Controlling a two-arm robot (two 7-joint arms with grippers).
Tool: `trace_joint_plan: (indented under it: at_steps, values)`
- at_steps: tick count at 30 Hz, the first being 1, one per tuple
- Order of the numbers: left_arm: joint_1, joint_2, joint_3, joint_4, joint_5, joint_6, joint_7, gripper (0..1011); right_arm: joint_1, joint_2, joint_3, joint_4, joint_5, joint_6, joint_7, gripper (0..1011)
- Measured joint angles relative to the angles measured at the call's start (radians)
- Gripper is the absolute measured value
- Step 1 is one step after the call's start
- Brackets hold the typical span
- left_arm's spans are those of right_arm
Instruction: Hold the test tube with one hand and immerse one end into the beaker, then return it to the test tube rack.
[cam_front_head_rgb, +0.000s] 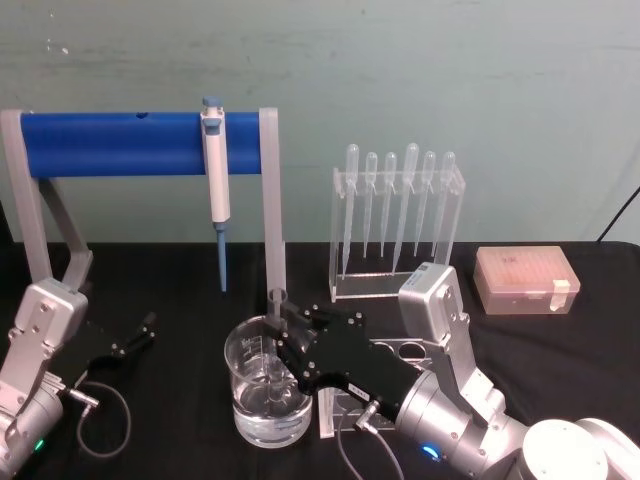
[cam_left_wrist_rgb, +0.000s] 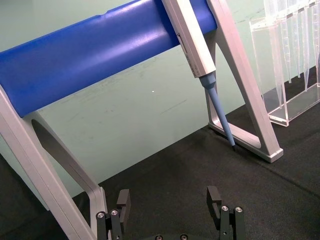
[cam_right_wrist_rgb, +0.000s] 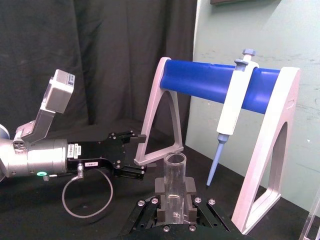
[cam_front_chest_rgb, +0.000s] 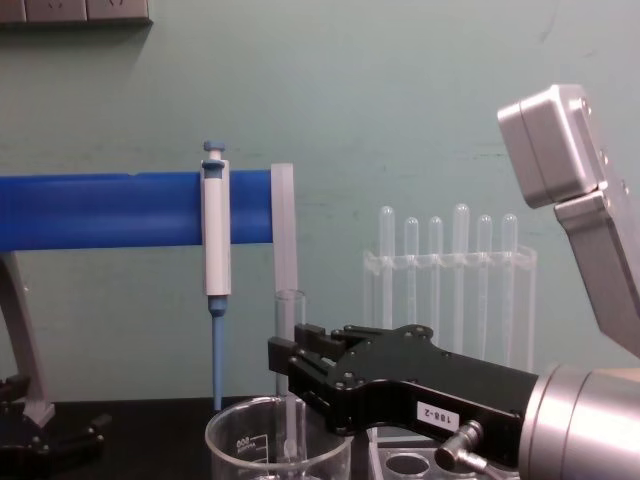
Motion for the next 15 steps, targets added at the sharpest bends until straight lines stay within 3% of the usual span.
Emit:
trace_joint_plan:
  at_steps: [15]
  values:
    - [0.0,0.0,0.0,0.0,0.0,0.0,0.0,1000,0.0,0.0,0.0,0.0,0.0,0.0,0.0,225]
